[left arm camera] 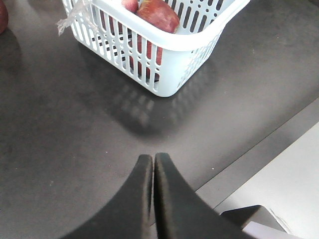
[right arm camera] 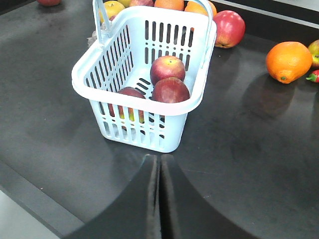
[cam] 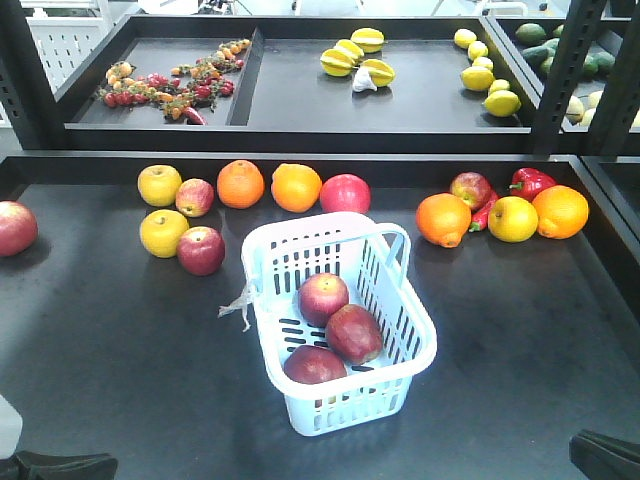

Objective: Pick three apples into basket with both arms

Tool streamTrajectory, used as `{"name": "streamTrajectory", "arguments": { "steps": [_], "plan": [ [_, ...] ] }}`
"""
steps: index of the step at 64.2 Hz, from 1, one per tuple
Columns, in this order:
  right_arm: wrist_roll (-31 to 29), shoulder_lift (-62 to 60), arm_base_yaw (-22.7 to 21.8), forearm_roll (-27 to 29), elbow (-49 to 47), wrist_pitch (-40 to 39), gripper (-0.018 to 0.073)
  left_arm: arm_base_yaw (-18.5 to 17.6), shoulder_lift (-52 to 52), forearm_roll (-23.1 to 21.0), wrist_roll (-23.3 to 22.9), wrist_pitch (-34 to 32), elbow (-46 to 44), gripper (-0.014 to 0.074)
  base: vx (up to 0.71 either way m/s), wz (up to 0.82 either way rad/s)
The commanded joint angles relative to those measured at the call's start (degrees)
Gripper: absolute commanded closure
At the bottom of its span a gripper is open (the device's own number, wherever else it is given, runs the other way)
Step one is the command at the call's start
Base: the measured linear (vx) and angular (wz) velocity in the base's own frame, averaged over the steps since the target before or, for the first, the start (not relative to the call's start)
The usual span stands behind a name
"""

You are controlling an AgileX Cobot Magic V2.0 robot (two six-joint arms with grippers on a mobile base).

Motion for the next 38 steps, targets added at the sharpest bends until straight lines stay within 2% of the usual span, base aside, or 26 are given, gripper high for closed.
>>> {"name": "streamTrajectory", "arguments": {
  "steps": [1,18,23,33,38],
  "plan": [
    [-0.3,0.4,-0.2,0.3,-1.6,-4.0,0.0564,-0.1,-0.1,-1.0,-0.6,-3.2,-1.3,0.0604,0.00,0.00],
    [-0.3,0.4,-0.2,0.3,-1.6,-4.0,0.0564,-0.1,-0.1,-1.7,-1.6,-3.7,-1.3,0.0604,0.00,0.00],
    [-0.3,0.4,-0.2,0.3,-1.6,-4.0,0.0564,-0.1,-0.1,-1.7,-6.1,-3.8,-1.3,0.0604,0.00,0.00],
    [-0.3,0.4,-0.2,0.3,-1.6,-4.0,0.0564,-0.1,-1.4,7.0,-18.4,-4.0,2.1,0.0604,0.00,0.00],
    [-0.3,0.4,-0.2,0.3,-1.6,-4.0,0.0564,-0.1,-2.9,9.9,-23.3,-6.8,6.4,0.0604,0.00,0.00]
  ]
}}
